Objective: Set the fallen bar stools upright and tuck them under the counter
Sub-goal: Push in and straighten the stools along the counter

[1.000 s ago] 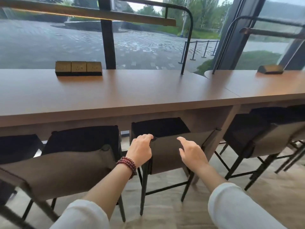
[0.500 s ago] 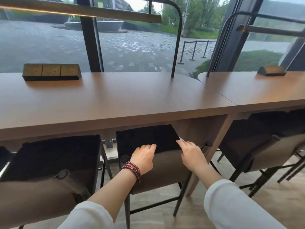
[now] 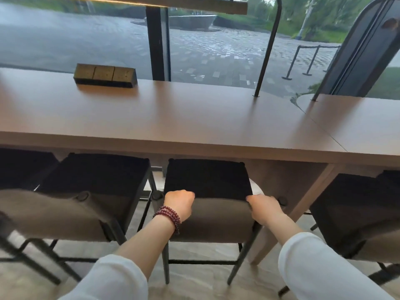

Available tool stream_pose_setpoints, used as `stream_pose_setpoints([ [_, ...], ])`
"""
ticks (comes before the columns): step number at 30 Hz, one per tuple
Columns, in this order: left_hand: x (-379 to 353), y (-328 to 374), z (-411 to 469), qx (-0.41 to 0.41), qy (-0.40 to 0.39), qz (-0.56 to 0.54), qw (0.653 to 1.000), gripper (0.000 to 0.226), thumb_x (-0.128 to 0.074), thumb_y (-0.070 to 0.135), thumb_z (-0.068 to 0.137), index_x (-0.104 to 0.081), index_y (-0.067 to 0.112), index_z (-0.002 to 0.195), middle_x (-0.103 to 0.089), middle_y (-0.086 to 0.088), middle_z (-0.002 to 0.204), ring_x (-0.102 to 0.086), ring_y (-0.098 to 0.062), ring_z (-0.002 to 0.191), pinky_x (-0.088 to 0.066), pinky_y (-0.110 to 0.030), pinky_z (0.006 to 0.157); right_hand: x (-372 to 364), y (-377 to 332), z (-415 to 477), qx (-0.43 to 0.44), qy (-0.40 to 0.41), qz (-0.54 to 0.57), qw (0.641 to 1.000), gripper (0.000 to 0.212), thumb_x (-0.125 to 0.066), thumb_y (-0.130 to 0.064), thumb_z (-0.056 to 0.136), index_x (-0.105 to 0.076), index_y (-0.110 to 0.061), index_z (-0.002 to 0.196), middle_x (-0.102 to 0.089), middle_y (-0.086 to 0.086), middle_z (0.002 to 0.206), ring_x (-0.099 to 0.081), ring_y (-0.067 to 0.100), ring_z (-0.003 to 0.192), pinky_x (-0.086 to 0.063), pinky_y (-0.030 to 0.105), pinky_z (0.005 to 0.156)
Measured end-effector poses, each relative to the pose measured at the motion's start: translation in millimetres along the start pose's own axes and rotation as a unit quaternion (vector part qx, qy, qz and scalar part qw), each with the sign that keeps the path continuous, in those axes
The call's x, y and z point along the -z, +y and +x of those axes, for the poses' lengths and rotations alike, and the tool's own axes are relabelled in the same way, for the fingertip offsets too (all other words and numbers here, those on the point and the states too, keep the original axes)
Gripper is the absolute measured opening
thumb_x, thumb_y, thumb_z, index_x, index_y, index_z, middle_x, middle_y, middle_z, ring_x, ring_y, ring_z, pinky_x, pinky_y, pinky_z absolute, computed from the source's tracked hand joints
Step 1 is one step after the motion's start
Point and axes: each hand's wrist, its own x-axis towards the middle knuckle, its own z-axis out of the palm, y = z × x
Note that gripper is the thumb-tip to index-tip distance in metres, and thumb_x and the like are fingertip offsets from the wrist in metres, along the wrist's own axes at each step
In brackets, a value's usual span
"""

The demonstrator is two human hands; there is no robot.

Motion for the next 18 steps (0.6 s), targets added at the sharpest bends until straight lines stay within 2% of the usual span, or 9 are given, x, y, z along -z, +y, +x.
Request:
stream_pose_setpoints([
  [5, 1, -7, -9, 0.038, 0.024, 0.027, 0.999, 0.033, -0.046, -0.004, 0.086, -0.059, 0.016, 0.11, -0.067, -0.007, 0.11, -0.063, -0.03, 0.104, -0.045, -0.033, 0.075, -7, 6, 3, 0.016, 0.017, -0.022, 0.999, 0.019, -0.045, -0.011, 0.095, -0.059, -0.018, 0.107, -0.067, 0.002, 0.105, -0.064, 0.025, 0.094, -0.036, 0.03, 0.068],
  [13, 0, -16, -17, 0.019, 0.041, 0.055, 0.997, 0.029, -0.045, -0.001, 0.09, -0.06, 0.015, 0.11, -0.068, -0.007, 0.107, -0.065, -0.029, 0.1, -0.049, -0.036, 0.078, -11, 0, -7, 0.032, 0.051, -0.012, 0.998, 0.014, -0.045, -0.012, 0.095, -0.058, -0.018, 0.096, -0.065, 0.002, 0.096, -0.064, 0.026, 0.091, -0.037, 0.03, 0.064],
  [18, 2, -21, -22, 0.013, 0.044, 0.065, 0.997, 0.036, -0.042, -0.006, 0.087, -0.058, 0.013, 0.113, -0.067, -0.008, 0.107, -0.064, -0.03, 0.101, -0.048, -0.034, 0.077, -12, -7, -11, 0.021, 0.055, -0.004, 0.998, 0.015, -0.048, -0.007, 0.093, -0.056, -0.02, 0.093, -0.064, 0.003, 0.091, -0.065, 0.028, 0.092, -0.037, 0.029, 0.064],
])
